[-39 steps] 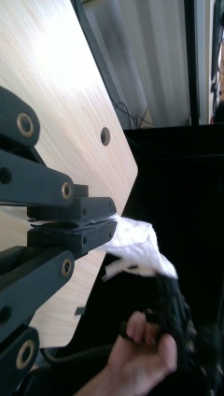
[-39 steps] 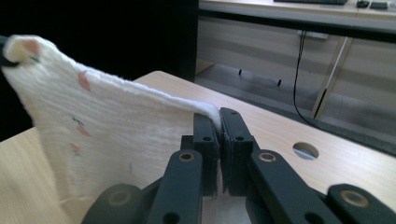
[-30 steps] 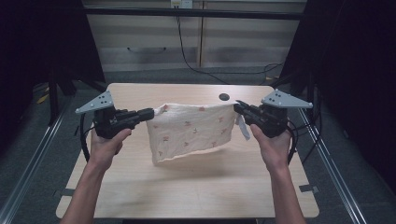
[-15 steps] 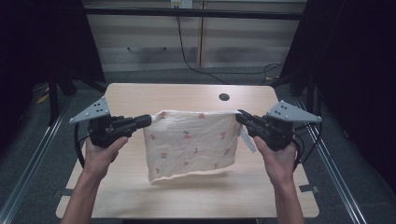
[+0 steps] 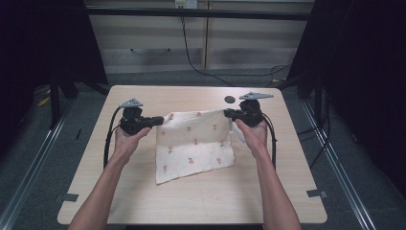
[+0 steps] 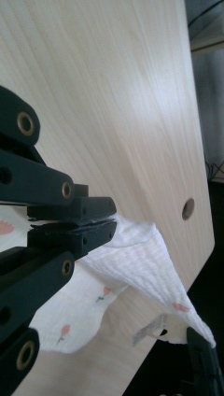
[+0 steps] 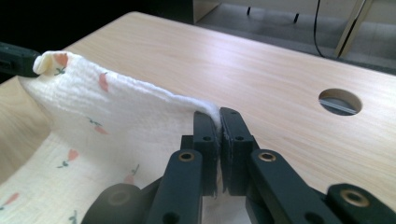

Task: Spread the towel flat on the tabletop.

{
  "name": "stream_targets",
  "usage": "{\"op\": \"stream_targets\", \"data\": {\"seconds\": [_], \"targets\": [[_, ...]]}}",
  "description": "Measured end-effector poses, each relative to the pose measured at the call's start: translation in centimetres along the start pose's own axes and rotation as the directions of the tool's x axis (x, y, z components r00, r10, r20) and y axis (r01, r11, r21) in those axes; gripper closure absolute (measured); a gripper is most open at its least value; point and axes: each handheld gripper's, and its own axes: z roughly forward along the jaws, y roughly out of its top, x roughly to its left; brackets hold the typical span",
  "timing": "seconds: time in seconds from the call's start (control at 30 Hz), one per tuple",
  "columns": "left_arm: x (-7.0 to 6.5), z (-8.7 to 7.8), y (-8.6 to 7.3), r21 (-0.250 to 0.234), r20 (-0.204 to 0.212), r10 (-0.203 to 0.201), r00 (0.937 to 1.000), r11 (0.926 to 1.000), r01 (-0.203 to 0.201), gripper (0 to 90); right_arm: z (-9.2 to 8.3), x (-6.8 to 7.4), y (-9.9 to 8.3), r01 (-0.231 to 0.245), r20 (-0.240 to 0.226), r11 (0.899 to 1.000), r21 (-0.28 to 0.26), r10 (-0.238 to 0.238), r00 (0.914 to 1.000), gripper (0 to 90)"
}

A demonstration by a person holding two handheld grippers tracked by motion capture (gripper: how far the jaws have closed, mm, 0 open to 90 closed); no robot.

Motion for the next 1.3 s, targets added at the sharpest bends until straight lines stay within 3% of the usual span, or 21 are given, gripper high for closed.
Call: {"op": "stream_targets", "data": {"seconds": [0.1,0.17,0.23,0.3,0.33,0.4,0.47,0.53,0.63,0.67,0.77,0.9,1.03,1.17,1.27,1.3], "targets": [[1.0,1.0,-0.4,0.016,-0.015,-0.040,0.9991,0.9990,0.041,86.7,1.6,-1.0,-0.3,-0.017,0.001,1.000,0.022,0.017,0.9999,84.3],[1.3,1.5,-0.3,0.024,-0.029,-0.042,0.9987,0.9988,0.042,86.7,2.3,-1.7,-0.4,-0.041,0.005,0.999,0.025,0.040,0.9992,81.3],[1.6,1.9,-0.2,0.023,-0.059,-0.040,0.9975,0.9989,0.042,85.7,2.9,-2.4,-0.3,-0.042,0.039,0.999,0.018,0.042,0.9984,74.8],[2.1,2.1,0.0,0.014,-0.086,-0.063,0.9943,0.9978,0.064,84.5,3.2,-2.9,-0.1,-0.061,0.063,0.998,0.005,0.061,0.9961,72.7],[2.3,2.2,0.0,0.017,-0.127,-0.072,0.9893,0.9971,0.075,81.0,3.3,-3.1,0.1,-0.065,0.091,0.998,-0.009,0.066,0.9936,68.1],[3.0,2.1,0.0,0.009,-0.147,-0.108,0.9832,0.9938,0.111,68.8,3.1,-3.5,0.5,-0.082,0.187,0.995,-0.050,0.090,0.9781,52.9],[3.2,1.7,-0.1,0.004,-0.161,-0.110,0.9808,0.9937,0.112,67.2,2.5,-3.9,0.8,-0.105,0.192,0.991,-0.078,0.118,0.9743,52.0],[3.4,1.2,-0.3,-0.018,-0.176,-0.119,0.9771,0.9928,0.118,61.8,2.0,-3.9,1.0,-0.083,0.219,0.994,-0.072,0.097,0.9709,50.7],[3.6,0.6,-0.5,-0.012,-0.169,-0.122,0.9780,0.9924,0.122,59.4,1.4,-3.5,0.6,-0.062,0.187,0.996,-0.065,0.074,0.9796,50.6],[3.5,0.3,-0.7,-0.030,-0.156,-0.133,0.9787,0.9911,0.130,58.7,1.1,-3.2,0.4,-0.056,0.170,0.997,-0.061,0.066,0.9832,49.6],[3.0,-0.3,-1.2,-0.021,-0.135,-0.109,0.9848,0.9940,0.107,58.7,0.5,-2.6,-0.5,-0.034,0.133,0.998,-0.046,0.040,0.9903,48.9],[2.2,-1.4,-2.0,-0.042,-0.117,-0.104,0.9878,0.9942,0.099,57.1,-0.6,-1.8,-1.8,-0.008,0.086,1.000,-0.023,0.010,0.9963,46.2],[1.4,-2.2,-2.6,-0.033,-0.119,-0.073,0.9902,0.9970,0.070,55.6,-1.5,-1.2,-2.8,0.011,0.051,1.000,-0.013,-0.010,0.9987,44.2],[0.4,-2.9,-3.4,-0.046,-0.100,-0.070,0.9925,0.9968,0.065,53.7,-2.2,-0.3,-4.0,0.012,0.013,1.000,-0.026,-0.011,0.9998,44.4],[-0.2,-3.4,-4.1,-0.040,-0.093,-0.047,0.9946,0.9983,0.043,53.6,-2.6,0.4,-5.0,0.033,0.017,0.999,-0.015,-0.033,0.9993,45.9],[-0.4,-3.5,-4.4,-0.043,-0.093,-0.056,0.9941,0.9977,0.052,53.6,-2.7,0.5,-5.3,0.034,0.013,0.999,-0.014,-0.034,0.9993,46.4]]}}
